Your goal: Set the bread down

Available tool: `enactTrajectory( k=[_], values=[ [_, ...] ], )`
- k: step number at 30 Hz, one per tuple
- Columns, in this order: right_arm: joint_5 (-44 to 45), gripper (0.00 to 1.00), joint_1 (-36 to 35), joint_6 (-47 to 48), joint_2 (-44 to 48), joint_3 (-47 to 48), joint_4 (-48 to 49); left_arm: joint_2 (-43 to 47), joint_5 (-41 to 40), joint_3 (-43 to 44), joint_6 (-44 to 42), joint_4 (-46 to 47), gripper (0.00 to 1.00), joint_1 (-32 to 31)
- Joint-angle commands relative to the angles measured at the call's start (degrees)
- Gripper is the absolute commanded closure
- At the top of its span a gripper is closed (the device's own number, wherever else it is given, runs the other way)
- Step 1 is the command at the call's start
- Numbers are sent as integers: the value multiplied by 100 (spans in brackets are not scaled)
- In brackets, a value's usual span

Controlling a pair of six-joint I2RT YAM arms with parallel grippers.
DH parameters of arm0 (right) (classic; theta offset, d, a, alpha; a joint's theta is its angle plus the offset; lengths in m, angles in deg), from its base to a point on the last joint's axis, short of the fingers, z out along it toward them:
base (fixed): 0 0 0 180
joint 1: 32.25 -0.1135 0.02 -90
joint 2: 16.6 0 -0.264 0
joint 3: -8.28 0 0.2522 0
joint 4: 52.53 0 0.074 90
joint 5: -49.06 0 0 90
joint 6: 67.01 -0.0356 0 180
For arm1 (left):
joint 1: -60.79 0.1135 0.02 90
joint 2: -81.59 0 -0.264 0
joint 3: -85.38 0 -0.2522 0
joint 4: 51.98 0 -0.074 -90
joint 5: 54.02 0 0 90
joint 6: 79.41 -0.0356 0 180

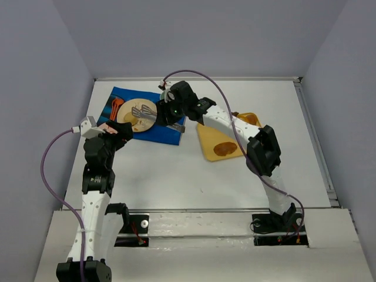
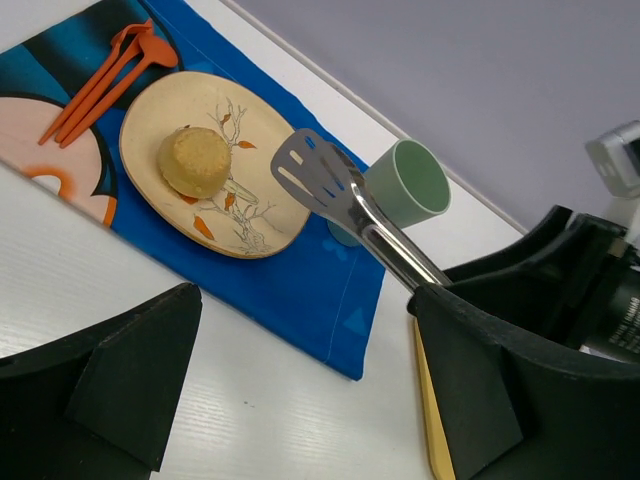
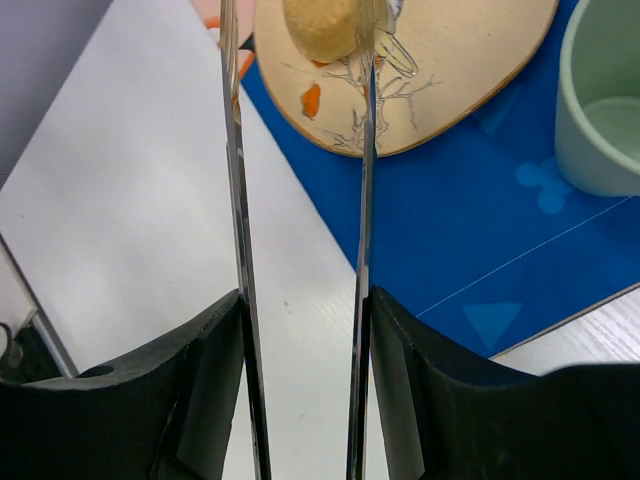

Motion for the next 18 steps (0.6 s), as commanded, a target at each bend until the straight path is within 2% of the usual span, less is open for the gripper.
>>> enactTrajectory(
  k=[1,5,6,11,13,18],
  values=[
    [-133,45,-99,261,908,-456,221,98,88,216,-3,169,1,-20],
    [287,45,-99,252,1933,-1369,256,89,62,199,15,169,1,-20],
    [420,45,-99,191,2146,-1859,282,89,71,199,15,169,1,-28],
    [1964,47,14,-151,3491,-3417,291,107,141,181,32,187,1,-20],
    [2056,47,479,-406,4203,-4217,309,107,159,172,59,213,1,-20],
    [2126,43,2287,-495,5627,-5641,414,98,211,146,103,283,1,-20]
  ],
)
